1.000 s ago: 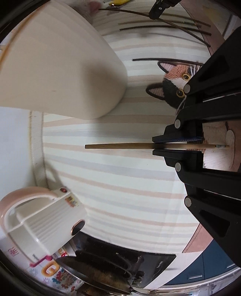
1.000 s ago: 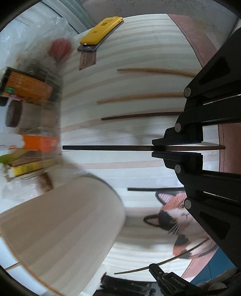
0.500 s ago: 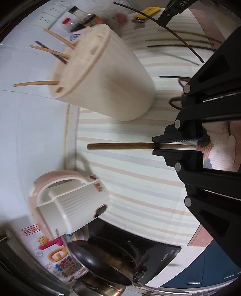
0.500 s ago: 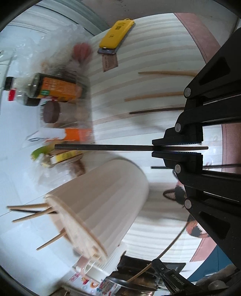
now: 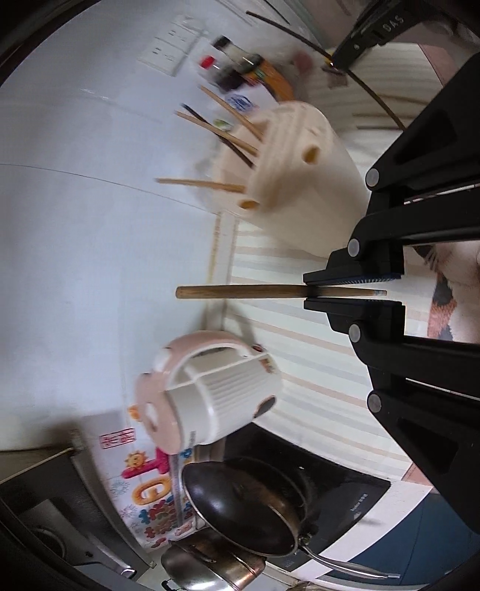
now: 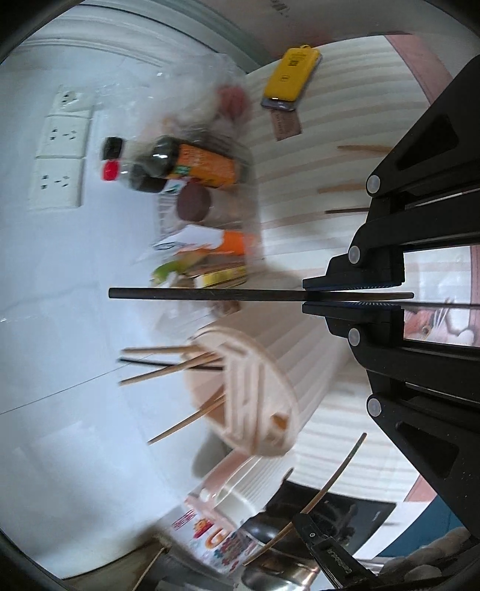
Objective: Organize utensils
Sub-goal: 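Lift both held chopsticks and carry them over the beige holder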
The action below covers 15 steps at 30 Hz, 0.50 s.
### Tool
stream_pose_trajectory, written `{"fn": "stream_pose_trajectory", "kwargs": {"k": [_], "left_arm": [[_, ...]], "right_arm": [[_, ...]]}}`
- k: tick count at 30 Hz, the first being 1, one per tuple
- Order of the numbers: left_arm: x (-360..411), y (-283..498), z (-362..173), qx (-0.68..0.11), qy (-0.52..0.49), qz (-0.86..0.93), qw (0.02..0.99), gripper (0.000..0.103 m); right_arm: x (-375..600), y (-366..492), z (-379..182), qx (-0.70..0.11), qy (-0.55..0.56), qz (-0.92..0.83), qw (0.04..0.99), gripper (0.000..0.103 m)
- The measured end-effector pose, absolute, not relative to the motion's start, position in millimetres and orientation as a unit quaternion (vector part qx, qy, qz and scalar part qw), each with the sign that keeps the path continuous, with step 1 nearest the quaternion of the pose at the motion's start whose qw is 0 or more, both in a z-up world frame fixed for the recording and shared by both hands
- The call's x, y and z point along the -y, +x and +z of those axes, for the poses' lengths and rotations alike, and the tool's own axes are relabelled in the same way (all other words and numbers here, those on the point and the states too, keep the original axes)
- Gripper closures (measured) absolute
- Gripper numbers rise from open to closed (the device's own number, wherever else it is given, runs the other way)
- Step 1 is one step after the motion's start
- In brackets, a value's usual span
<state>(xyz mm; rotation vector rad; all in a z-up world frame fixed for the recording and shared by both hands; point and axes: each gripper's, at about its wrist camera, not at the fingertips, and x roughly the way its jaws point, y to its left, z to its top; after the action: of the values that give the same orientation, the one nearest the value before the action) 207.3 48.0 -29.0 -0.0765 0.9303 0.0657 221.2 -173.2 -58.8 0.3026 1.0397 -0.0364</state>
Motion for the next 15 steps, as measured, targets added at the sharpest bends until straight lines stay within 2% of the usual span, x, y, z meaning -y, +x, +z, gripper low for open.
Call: {"fn": "stream_pose_trajectory", "kwargs": {"k": [15], "left_arm": [[-42, 233, 81, -0.369, -0.096, -0.027, 0.924, 0.099]], "right_arm": [[184, 272, 41, -0.418, 0.174, 0.009, 0.891, 0.098]]}}
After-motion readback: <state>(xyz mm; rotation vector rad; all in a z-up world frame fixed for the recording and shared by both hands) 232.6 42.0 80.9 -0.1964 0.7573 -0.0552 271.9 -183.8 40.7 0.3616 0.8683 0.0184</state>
